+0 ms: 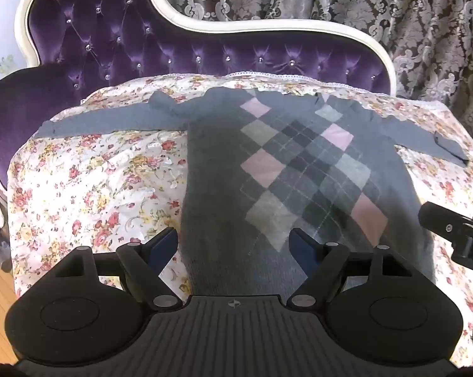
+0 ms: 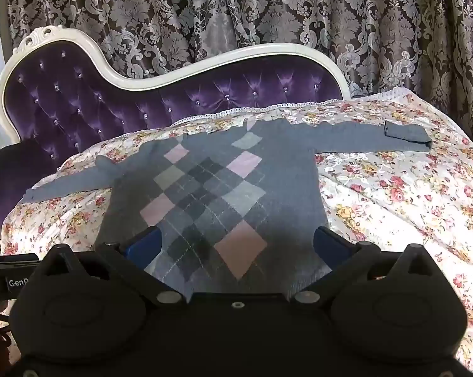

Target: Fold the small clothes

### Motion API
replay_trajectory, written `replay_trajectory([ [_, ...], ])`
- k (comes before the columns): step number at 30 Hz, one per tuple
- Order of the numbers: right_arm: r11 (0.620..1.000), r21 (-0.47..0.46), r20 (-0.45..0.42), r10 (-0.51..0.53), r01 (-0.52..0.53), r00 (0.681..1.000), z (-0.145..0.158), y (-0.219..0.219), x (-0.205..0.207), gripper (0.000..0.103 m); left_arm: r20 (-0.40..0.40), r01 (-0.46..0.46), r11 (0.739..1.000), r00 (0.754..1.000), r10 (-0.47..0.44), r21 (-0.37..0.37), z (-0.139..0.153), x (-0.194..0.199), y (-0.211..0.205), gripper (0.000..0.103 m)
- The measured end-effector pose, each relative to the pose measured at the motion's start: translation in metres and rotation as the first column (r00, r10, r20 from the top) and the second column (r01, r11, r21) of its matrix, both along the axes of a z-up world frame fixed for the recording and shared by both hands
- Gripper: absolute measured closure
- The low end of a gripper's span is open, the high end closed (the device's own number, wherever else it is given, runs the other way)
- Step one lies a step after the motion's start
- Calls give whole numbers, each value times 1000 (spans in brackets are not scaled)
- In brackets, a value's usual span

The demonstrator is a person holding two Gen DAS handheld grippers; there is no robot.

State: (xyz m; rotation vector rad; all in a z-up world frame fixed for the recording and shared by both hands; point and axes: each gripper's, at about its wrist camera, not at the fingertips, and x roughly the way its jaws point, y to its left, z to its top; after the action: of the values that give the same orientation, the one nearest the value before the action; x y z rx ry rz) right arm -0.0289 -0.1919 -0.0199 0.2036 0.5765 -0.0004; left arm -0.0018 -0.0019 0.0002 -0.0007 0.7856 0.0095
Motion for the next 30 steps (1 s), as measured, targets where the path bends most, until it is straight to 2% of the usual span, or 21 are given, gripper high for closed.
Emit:
replay_trajectory([
  [3,1000,1,3,4,-4,1000,6,1,1,1,-2,2,1000,1000,-2,-2,-1,-2,-2,26],
  [5,1000,3,2,7,-7,1000,-5,1,2,1,-8,2,1000,1000,-2,0,-3,-1,-3,26],
  [10,1000,-5,-11,8,-8,1000,1,8,2,1,-13,2,1000,1000,-2,1,-6,0,-3,26],
  [30,1000,11,-39,16,-16,999,-10,4,1,1,-34,-4,1000,999,4,0,-11,2,4,26],
])
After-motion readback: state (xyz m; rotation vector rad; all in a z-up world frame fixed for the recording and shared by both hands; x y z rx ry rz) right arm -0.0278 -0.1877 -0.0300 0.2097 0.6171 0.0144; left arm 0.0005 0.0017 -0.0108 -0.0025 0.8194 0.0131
